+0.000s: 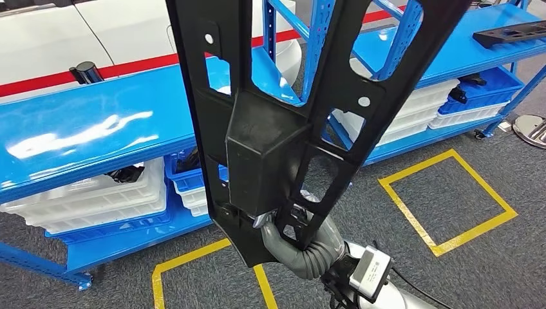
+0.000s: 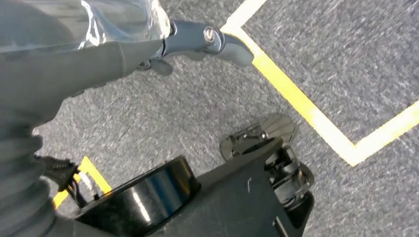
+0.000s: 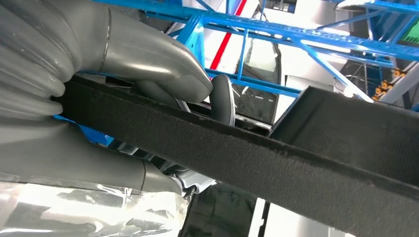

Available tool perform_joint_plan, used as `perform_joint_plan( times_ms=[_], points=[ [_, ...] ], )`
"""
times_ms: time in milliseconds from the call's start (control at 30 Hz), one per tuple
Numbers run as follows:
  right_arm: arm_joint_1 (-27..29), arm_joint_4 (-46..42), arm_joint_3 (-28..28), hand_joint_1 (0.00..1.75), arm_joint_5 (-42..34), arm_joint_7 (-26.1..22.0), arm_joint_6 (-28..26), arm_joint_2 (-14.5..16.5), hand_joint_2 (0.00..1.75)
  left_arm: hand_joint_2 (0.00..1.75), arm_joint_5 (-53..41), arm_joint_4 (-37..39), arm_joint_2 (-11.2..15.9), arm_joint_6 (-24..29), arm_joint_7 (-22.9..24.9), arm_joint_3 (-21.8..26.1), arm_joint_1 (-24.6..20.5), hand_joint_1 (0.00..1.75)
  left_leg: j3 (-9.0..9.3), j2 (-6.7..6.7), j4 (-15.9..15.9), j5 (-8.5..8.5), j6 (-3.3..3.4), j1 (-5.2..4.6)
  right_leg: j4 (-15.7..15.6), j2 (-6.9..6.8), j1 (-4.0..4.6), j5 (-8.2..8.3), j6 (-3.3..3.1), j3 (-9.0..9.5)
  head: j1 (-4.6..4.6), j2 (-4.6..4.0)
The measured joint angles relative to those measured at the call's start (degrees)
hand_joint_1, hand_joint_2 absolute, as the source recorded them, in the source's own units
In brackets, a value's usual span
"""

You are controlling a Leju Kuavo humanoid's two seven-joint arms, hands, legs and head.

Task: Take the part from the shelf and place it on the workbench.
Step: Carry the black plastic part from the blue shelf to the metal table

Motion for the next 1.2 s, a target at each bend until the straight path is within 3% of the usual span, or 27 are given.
perform_joint_plan(
  times_ms=[67, 133, 167, 200, 233, 300, 367, 400, 433, 500, 533, 567, 633, 667, 700, 733, 800, 867, 900, 967, 1000, 1033, 1067, 1133, 1167, 1200],
  points=[
    [-0.02, -0.03, 0.0, 1.75, 0.0, -0.01, 0.0, 0.0, 1.75, 1.75, 0.02, 0.02, 0.02, 0.0, 0.0, 0.0, 0.02, 0.0, -1.78, -0.04, 4.96, -5.05, -0.56, 0.38, 0.03, -0.09, -0.05, 0.99, -0.39, -1.25, -0.08, 0.0],
    [0.04, -0.04, 0.0, 1.75, 0.0, -0.02, -0.01, 0.0, 1.75, 1.75, 0.09, 0.02, 0.02, 0.0, -0.01, 0.0, 0.01, 0.0, -3.87, -0.03, 13.07, -10.35, -1.16, 0.74, 0.11, -0.1, -0.04, 2.25, -0.57, -2.99, -0.12, 0.0],
    [0.07, -0.04, 0.0, 1.75, 0.0, -0.02, -0.01, 0.0, 1.75, 1.75, 0.13, 0.02, 0.02, 0.0, -0.01, 0.0, 0.0, 0.0, -4.23, -0.03, 16.17, -11.14, -1.37, 0.85, 0.18, -0.11, -0.03, 2.88, -0.54, -3.89, -0.12, 0.0],
    [0.1, -0.04, 0.0, 1.75, 0.0, -0.02, -0.01, 0.0, 1.75, 1.75, 0.15, 0.02, 0.02, 0.0, -0.01, 0.0, 0.0, 0.0, -3.78, -0.03, 17.57, -10.43, -1.51, 0.93, 0.31, -0.12, -0.02, 3.5, -0.46, -4.81, -0.13, 0.0],
    [0.11, -0.04, 0.0, 1.75, 0.0, -0.02, -0.01, 0.0, 1.75, 1.75, 0.17, 0.02, 0.02, 0.0, -0.01, 0.0, -0.02, 0.0, -2.42, -0.03, 16.93, -8.75, -1.57, 0.99, 0.47, -0.11, -0.03, 4.08, -0.36, -5.73, -0.12, -0.01],
    [0.12, -0.07, 0.0, 1.75, -0.01, -0.02, -0.01, 0.0, 1.75, 1.75, 0.19, 0.02, 0.02, 0.01, -0.01, 0.0, -0.13, 0.0, 3.13, -0.05, 9.99, -5.9, -1.43, 1.02, 0.92, -0.02, 0.02, 5.09, 0.01, -7.35, -0.12, -0.01],
    [0.08, -0.15, -0.03, 1.75, -0.01, -0.03, -0.01, -0.01, 1.75, 1.75, 0.19, 0.02, 0.03, 0.02, -0.02, 0.01, -0.35, 0.0, 9.09, -0.14, 0.78, -6.32, -0.82, 0.82, 1.35, 0.01, 0.19, 5.99, 0.51, -8.34, -0.07, -0.01],
    [0.05, -0.2, -0.04, 1.75, -0.02, -0.03, -0.01, -0.02, 1.75, 1.75, 0.19, 0.02, 0.04, 0.03, -0.02, 0.02, -0.43, 0.0, 10.57, -0.18, -1.86, -6.91, -0.46, 0.67, 1.45, -0.01, 0.24, 6.49, 0.79, -8.64, -0.05, 0.0],
    [0.04, -0.23, -0.06, 1.75, -0.03, -0.04, 0.0, -0.02, 1.75, 1.75, 0.2, 0.02, 0.03, 0.03, -0.03, 0.02, -0.41, 0.0, 10.85, -0.21, -3.05, -7.07, -0.03, 0.55, 1.5, -0.03, 0.26, 7.06, 1.09, -8.89, -0.02, 0.0],
    [0.1, -0.25, -0.07, 1.75, -0.08, -0.05, 0.01, -0.04, 1.75, 1.75, 0.21, 0.02, -0.01, 0.02, -0.02, 0.02, -0.23, 0.0, 9.67, -0.04, -2.86, -6.14, 0.89, 0.69, 2.06, 0.02, 0.12, 6.71, 1.72, -9.76, -0.03, 0.01],
    [0.15, -0.25, -0.08, 1.75, -0.11, -0.07, 0.01, -0.05, 1.75, 1.75, 0.22, 0.03, -0.02, 0.02, -0.02, 0.02, -0.15, 0.0, 9.01, 0.09, -2.85, -5.49, 1.44, 0.77, 3.6, 0.06, 0.05, 4.89, 2.02, -10.52, 0.02, 0.0],
    [0.18, -0.25, -0.08, 1.75, -0.13, -0.08, 0.01, -0.07, 1.75, 1.75, 0.22, 0.03, -0.03, 0.02, -0.01, 0.02, -0.12, 0.0, 8.32, 0.21, -2.87, -4.81, 1.86, 0.82, 6.35, 0.06, -0.07, 2.06, 2.28, -11.53, 0.05, 0.0],
    [0.21, -0.25, -0.09, 1.75, -0.15, -0.09, 0.02, -0.07, 1.75, 1.75, 0.21, 0.04, -0.02, 0.01, -0.01, 0.02, -0.13, 0.0, 6.91, 0.3, -2.78, -3.59, 2.26, 0.63, 14.69, 0.06, -0.2, -3.7, 2.69, -13.63, 0.15, -0.01],
    [0.23, -0.24, -0.09, 1.75, -0.15, -0.09, 0.02, -0.07, 1.75, 1.75, 0.21, 0.04, -0.02, 0.01, -0.01, 0.02, -0.12, 0.0, 6.17, 0.32, -2.68, -3.04, 2.27, 0.54, 18.29, 0.06, -0.23, -4.83, 2.81, -14.15, 0.15, -0.01],
    [0.23, -0.24, -0.09, 1.75, -0.16, -0.09, 0.02, -0.07, 1.75, 1.75, 0.2, 0.04, -0.01, 0.0, -0.01, 0.02, -0.12, 0.0, 5.41, 0.35, -2.51, -2.56, 2.25, 0.47, 20.34, 0.06, -0.23, -4.57, 2.85, -13.94, 0.15, -0.01],
    [0.23, -0.24, -0.09, 1.75, -0.16, -0.09, 0.02, -0.07, 1.75, 1.75, 0.2, 0.04, -0.01, 0.0, -0.01, 0.02, -0.12, 0.0, 4.66, 0.35, -2.27, -2.15, 2.21, 0.42, 20.17, 0.06, -0.23, -3.21, 2.81, -12.75, 0.15, -0.01],
    [0.19, -0.26, -0.09, 1.75, -0.17, -0.1, 0.02, -0.08, 1.75, 1.75, 0.17, 0.04, -0.02, 0.0, -0.01, 0.02, -0.14, 0.0, 3.33, 0.3, -1.64, -1.48, 2.04, 0.33, 13.73, 0.08, -0.15, -0.38, 2.39, -7.31, 0.15, -0.01],
    [0.05, -0.33, -0.15, 1.75, -0.16, -0.12, 0.02, -0.09, 1.75, 1.75, 0.15, 0.04, -0.04, 0.0, -0.01, 0.02, -0.18, 0.0, 2.41, 0.24, -1.11, -0.86, 1.6, 0.16, 4.73, 0.1, 0.18, -0.3, 1.77, -1.29, 0.14, -0.01],
    [-0.02, -0.38, -0.2, 1.75, -0.16, -0.15, 0.01, -0.09, 1.75, 1.75, 0.15, 0.04, -0.05, 0.0, -0.02, 0.03, -0.22, 0.0, 2.07, 0.24, -0.98, -0.47, 1.3, 0.13, 1.99, 0.11, 0.39, -0.78, 1.49, 0.29, 0.13, -0.01],
    [-0.03, -0.45, -0.3, 1.75, -0.17, -0.23, 0.0, -0.1, 1.75, 1.75, 0.15, 0.04, -0.05, 0.0, -0.02, 0.04, -0.27, 0.0, 1.38, 0.27, -0.88, 0.25, 0.63, 0.17, 0.39, 0.06, 0.45, -0.69, 0.88, 0.44, 0.13, 0.0],
    [-0.03, -0.46, -0.31, 1.75, -0.17, -0.26, -0.01, -0.1, 1.75, 1.75, 0.15, 0.04, -0.03, -0.01, -0.01, 0.04, -0.25, 0.0, 0.92, 0.23, -0.44, -0.18, 0.29, 0.23, 0.31, -0.01, 0.34, -0.2, 0.53, -0.05, 0.12, 0.01],
    [-0.01, -0.46, -0.31, 1.75, -0.17, -0.27, -0.01, -0.11, 1.75, 1.75, 0.15, 0.04, -0.02, -0.01, -0.01, 0.04, -0.21, 0.0, 0.26, 0.18, 0.79, -1.53, -0.04, 0.31, 0.2, -0.11, 0.18, 0.32, 0.13, -0.56, 0.1, 0.01],
    [-0.01, -0.46, -0.31, 1.75, -0.17, -0.28, -0.01, -0.11, 1.75, 1.75, 0.15, 0.05, 0.0, -0.02, -0.01, 0.04, -0.16, 0.0, -0.69, 0.13, 3.31, -3.96, -0.37, 0.45, 0.13, -0.2, -0.01, 0.88, -0.2, -1.14, 0.06, 0.01],
    [0.0, -0.46, -0.32, 1.75, -0.17, -0.29, -0.01, -0.11, 1.75, 1.75, 0.15, 0.06, 0.0, -0.02, -0.01, 0.04, -0.13, 0.0, -2.91, 0.09, 10.91, -9.46, -0.99, 0.84, 0.33, -0.31, 0.03, 1.83, -0.52, -2.47, 0.02, 0.0],
    [0.02, -0.46, -0.33, 1.75, -0.17, -0.28, -0.03, -0.11, 1.75, 1.75, 0.15, 0.06, 0.0, -0.01, -0.01, 0.04, -0.14, 0.0, -3.67, 0.09, 14.48, -11.05, -1.27, 1.03, 0.47, -0.34, 0.02, 2.29, -0.53, -3.18, 0.02, 0.0],
    [0.06, -0.46, -0.33, 1.75, -0.17, -0.28, -0.06, -0.11, 1.75, 1.75, 0.15, 0.06, 0.0, -0.01, -0.01, 0.04, -0.13, 0.0, -3.7, 0.09, 16.46, -11.18, -1.52, 1.2, 0.64, -0.36, 0.0, 2.73, -0.47, -3.91, 0.03, -0.01]
  ],
)
